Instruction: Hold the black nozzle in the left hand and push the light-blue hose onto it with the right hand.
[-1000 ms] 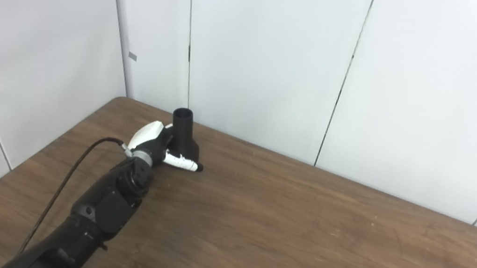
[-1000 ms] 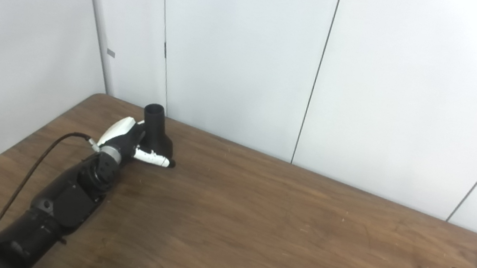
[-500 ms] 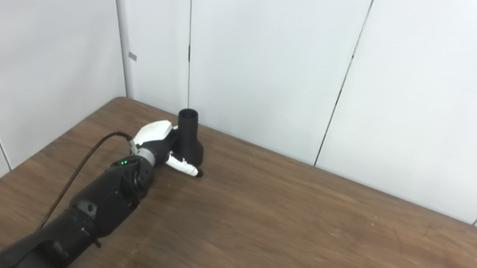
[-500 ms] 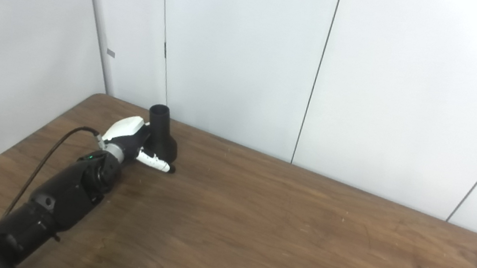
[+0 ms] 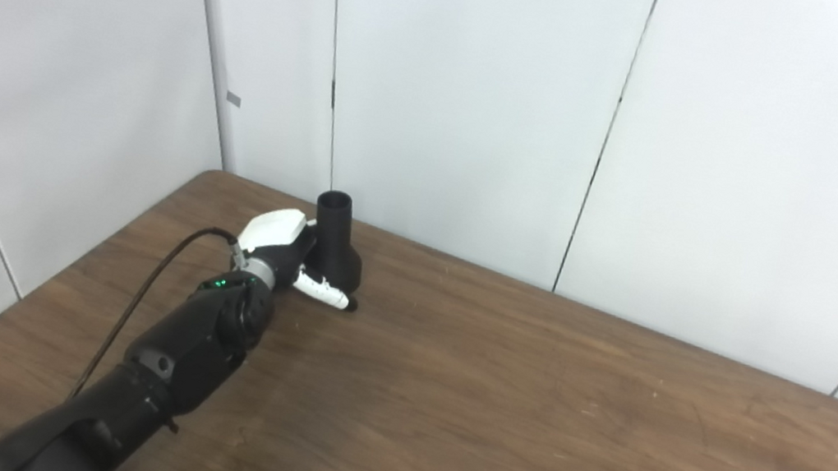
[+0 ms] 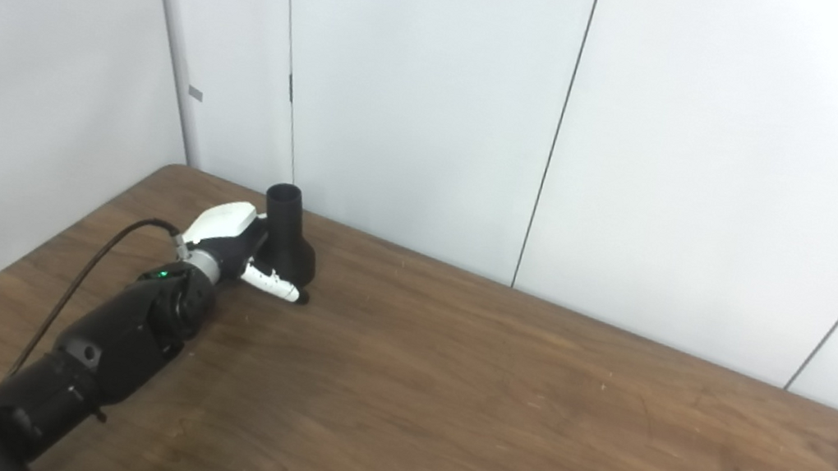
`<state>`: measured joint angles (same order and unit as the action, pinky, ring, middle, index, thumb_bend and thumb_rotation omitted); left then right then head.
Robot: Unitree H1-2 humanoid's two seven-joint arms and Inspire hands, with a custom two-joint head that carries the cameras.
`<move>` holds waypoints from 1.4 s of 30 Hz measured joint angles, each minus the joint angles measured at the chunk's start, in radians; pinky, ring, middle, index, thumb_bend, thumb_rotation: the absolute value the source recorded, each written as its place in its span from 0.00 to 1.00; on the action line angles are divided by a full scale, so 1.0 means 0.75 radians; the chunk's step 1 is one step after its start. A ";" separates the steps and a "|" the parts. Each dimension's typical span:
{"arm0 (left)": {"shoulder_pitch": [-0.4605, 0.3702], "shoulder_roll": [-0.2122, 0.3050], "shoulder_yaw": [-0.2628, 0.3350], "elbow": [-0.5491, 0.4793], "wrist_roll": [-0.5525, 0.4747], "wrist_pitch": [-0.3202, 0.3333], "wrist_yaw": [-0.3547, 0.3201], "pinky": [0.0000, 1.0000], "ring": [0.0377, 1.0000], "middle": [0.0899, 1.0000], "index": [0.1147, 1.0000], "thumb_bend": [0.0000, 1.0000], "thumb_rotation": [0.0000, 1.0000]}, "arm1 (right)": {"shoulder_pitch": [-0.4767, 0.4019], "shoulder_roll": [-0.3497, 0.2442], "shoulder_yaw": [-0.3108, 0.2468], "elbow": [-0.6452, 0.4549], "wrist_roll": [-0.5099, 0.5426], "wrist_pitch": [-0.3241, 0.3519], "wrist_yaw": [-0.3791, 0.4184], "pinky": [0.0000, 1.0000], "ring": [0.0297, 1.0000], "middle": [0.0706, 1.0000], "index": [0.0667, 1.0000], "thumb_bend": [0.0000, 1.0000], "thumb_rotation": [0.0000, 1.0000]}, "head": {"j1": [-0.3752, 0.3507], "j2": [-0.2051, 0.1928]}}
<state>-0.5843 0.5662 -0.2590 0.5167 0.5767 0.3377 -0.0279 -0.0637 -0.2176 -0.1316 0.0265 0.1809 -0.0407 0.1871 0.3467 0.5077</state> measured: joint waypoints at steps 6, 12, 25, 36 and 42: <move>0.000 -0.005 0.007 0.001 -0.004 -0.004 0.006 1.00 0.94 0.81 0.73 0.96 0.33 | 0.004 0.000 0.002 -0.004 0.000 0.003 0.000 0.90 0.93 0.92 0.97 0.62 1.00 | 0.002 0.006; -0.004 -0.009 0.022 -0.001 -0.012 -0.044 0.019 1.00 0.85 0.68 0.61 0.85 0.12 | 0.008 0.001 0.003 -0.013 0.000 0.022 -0.004 0.90 0.93 0.92 0.97 0.63 1.00 | 0.000 0.012; -0.008 -0.026 0.034 0.010 -0.036 -0.091 0.083 1.00 0.79 0.61 0.42 0.52 0.05 | 0.015 0.007 0.005 -0.029 0.004 0.040 -0.011 0.89 0.92 0.92 0.97 0.64 1.00 | -0.004 0.020; 0.009 -0.031 0.032 0.011 -0.035 -0.115 0.155 1.00 0.77 0.59 0.42 0.52 0.05 | 0.021 0.009 0.005 -0.037 0.006 0.045 -0.018 0.88 0.92 0.91 0.97 0.64 1.00 | -0.004 0.023; 0.019 -0.031 0.022 0.018 -0.029 -0.146 0.198 1.00 0.73 0.55 0.42 0.52 0.05 | 0.034 0.010 0.009 -0.061 0.010 0.060 -0.022 0.89 0.93 0.91 0.97 0.63 1.00 | -0.012 0.033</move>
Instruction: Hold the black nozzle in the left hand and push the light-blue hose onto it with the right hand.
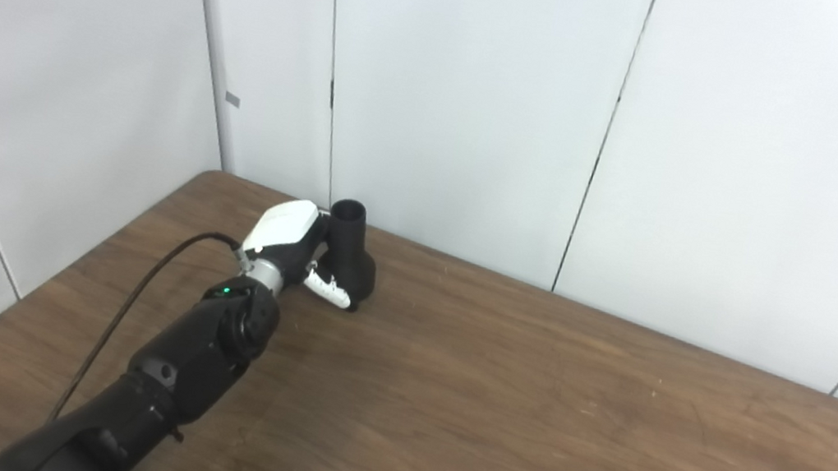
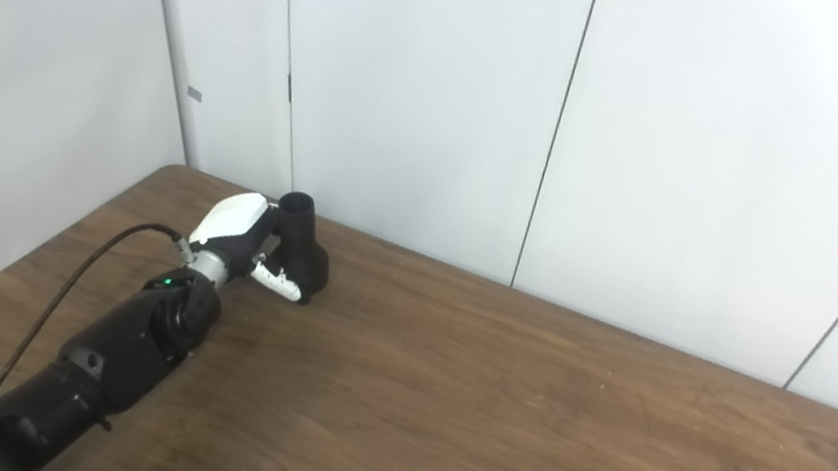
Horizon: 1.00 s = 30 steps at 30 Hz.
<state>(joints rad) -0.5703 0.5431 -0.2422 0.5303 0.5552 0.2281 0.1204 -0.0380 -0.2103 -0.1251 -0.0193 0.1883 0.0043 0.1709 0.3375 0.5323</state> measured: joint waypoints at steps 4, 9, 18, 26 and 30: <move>0.000 0.000 0.002 0.006 0.000 -0.004 0.006 1.00 0.71 0.51 0.37 0.51 0.00 | 0.002 0.001 0.001 -0.003 0.013 0.004 0.000 0.89 0.93 0.92 0.97 0.63 1.00 | -0.006 0.002; 0.007 0.000 0.009 -0.005 -0.001 -0.004 0.000 1.00 0.70 0.51 0.37 0.51 0.00 | 0.002 0.002 0.006 -0.011 0.014 0.018 -0.010 0.88 0.93 0.92 0.97 0.63 1.00 | -0.022 0.010; 0.076 -0.011 0.028 -0.172 -0.009 0.099 -0.067 1.00 0.70 0.51 0.37 0.51 0.00 | 0.002 0.005 0.022 -0.026 -0.014 0.031 -0.024 0.88 0.93 0.91 0.96 0.63 1.00 | -0.059 0.022; 0.147 -0.040 0.003 -0.401 -0.009 0.210 -0.202 1.00 0.70 0.51 0.37 0.51 0.00 | 0.004 0.029 0.050 -0.057 -0.033 0.057 -0.031 0.91 0.94 0.92 0.97 0.63 1.00 | -0.100 0.037; 0.181 -0.056 -0.006 -0.486 -0.008 0.219 -0.256 1.00 0.70 0.52 0.37 0.51 0.00 | 0.004 0.031 0.061 -0.068 -0.034 0.068 -0.031 0.91 0.94 0.92 0.97 0.63 1.00 | -0.121 0.049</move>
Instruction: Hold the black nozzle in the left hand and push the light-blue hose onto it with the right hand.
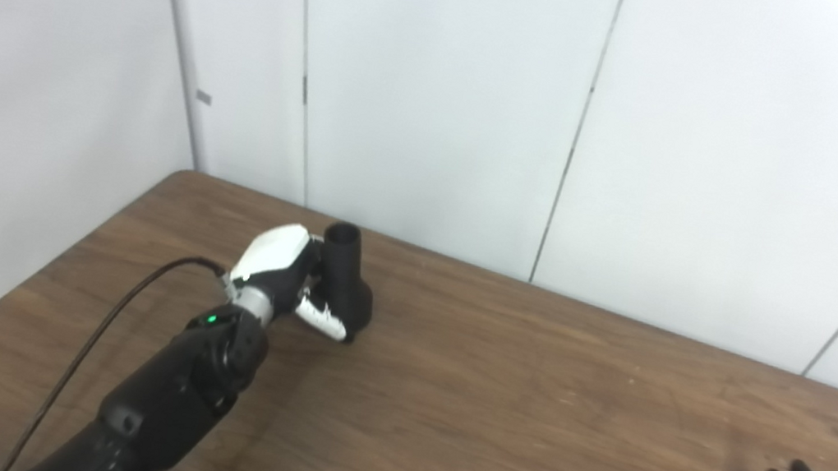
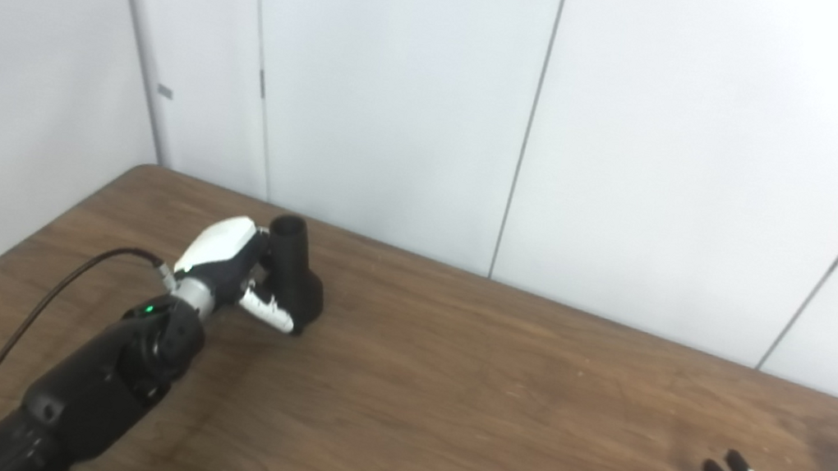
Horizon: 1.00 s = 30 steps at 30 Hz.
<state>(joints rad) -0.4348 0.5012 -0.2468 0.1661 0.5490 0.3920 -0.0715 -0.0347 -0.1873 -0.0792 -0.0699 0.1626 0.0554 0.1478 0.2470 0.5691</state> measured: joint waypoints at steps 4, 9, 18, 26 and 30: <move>0.004 0.000 0.003 -0.031 0.004 0.016 -0.032 1.00 0.70 0.52 0.37 0.51 0.00 | 0.000 0.001 0.006 -0.017 -0.001 0.021 -0.002 0.92 0.95 0.92 0.98 0.63 1.00 | -0.014 0.010; 0.036 -0.007 -0.015 -0.144 0.041 0.074 -0.099 1.00 0.71 0.52 0.37 0.51 0.00 | 0.000 0.014 0.019 -0.036 -0.002 0.048 -0.005 0.93 0.96 0.93 0.99 0.62 1.00 | -0.049 0.039; 0.088 -0.076 -0.024 -0.295 0.149 0.097 -0.241 1.00 0.72 0.50 0.38 0.51 0.00 | 0.004 0.033 0.025 -0.106 -0.002 0.098 -0.007 0.94 0.97 0.93 1.00 0.60 1.00 | -0.088 0.070; 0.138 -0.113 -0.042 -0.367 0.215 0.097 -0.241 1.00 0.66 0.51 0.38 0.51 0.00 | 0.009 0.035 0.026 -0.130 -0.004 0.127 -0.012 0.96 0.98 0.94 1.00 0.59 1.00 | -0.110 0.090; 0.169 -0.142 -0.053 -0.400 0.244 0.095 -0.223 1.00 0.66 0.50 0.38 0.51 0.00 | 0.008 0.040 0.028 -0.136 -0.009 0.132 -0.019 0.96 0.98 0.94 1.00 0.58 1.00 | -0.123 0.100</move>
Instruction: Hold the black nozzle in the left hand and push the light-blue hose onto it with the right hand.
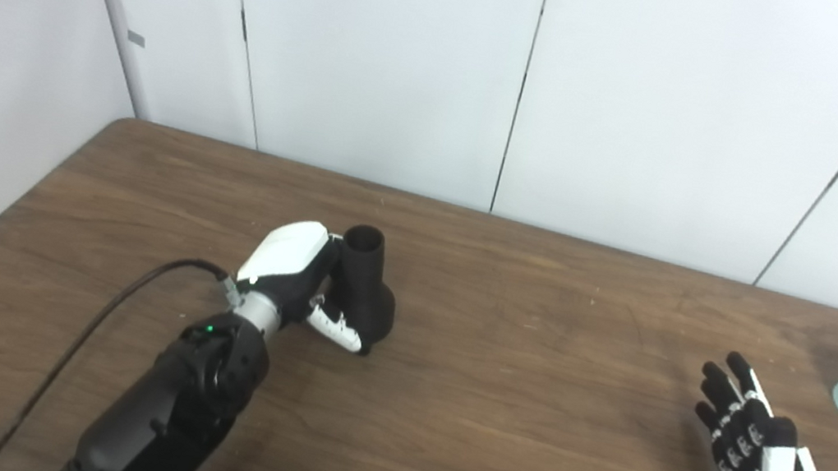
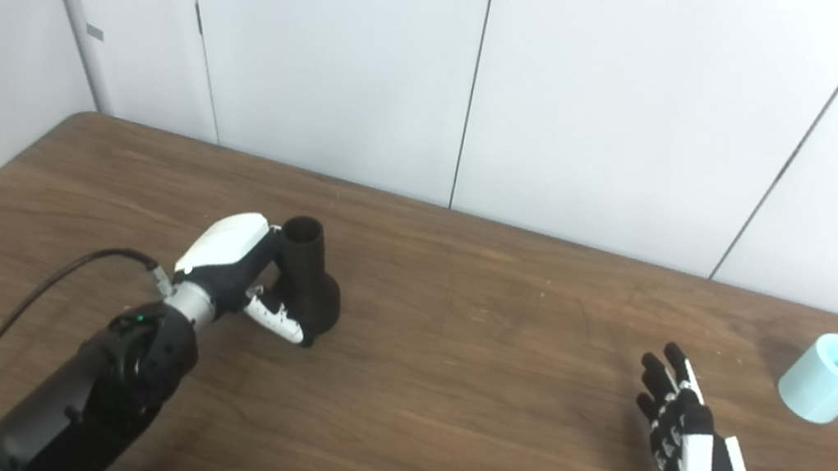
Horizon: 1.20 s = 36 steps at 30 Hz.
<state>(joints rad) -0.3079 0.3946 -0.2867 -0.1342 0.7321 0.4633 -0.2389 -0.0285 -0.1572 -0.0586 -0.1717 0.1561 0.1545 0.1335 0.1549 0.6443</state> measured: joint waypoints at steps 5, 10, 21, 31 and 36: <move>0.028 -0.029 -0.019 -0.038 0.020 -0.005 0.015 1.00 0.66 0.50 0.37 0.52 0.00 | 0.000 0.009 0.003 -0.027 -0.017 0.020 -0.014 0.97 0.98 0.94 1.00 0.58 1.00 | -0.026 0.020; 0.067 -0.070 -0.052 -0.073 0.022 -0.041 0.039 1.00 0.66 0.50 0.37 0.52 0.00 | -0.001 0.020 0.005 -0.047 -0.028 0.052 -0.019 0.97 0.97 0.93 1.00 0.57 1.00 | -0.053 0.037; 0.140 -0.130 -0.119 -0.198 0.081 -0.033 -0.016 1.00 0.66 0.50 0.37 0.52 0.00 | -0.011 0.052 0.010 -0.083 -0.046 0.096 -0.026 0.97 0.98 0.93 1.00 0.58 1.00 | -0.106 0.070; 0.145 -0.164 -0.155 -0.239 0.163 0.002 -0.097 1.00 0.66 0.50 0.37 0.51 0.00 | -0.009 0.067 0.010 -0.119 -0.048 0.134 -0.036 0.97 0.98 0.93 1.00 0.58 1.00 | -0.145 0.094; 0.154 -0.194 -0.186 -0.254 0.214 0.007 -0.119 1.00 0.66 0.50 0.37 0.52 0.00 | -0.009 0.079 0.011 -0.138 -0.048 0.157 -0.039 0.97 0.98 0.93 1.00 0.57 1.00 | -0.155 0.108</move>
<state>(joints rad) -0.1925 0.2491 -0.4265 -0.3247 0.8928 0.4683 -0.3283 -0.0356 -0.0982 -0.0504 -0.2749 0.1202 0.2719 0.1045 0.0384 0.7256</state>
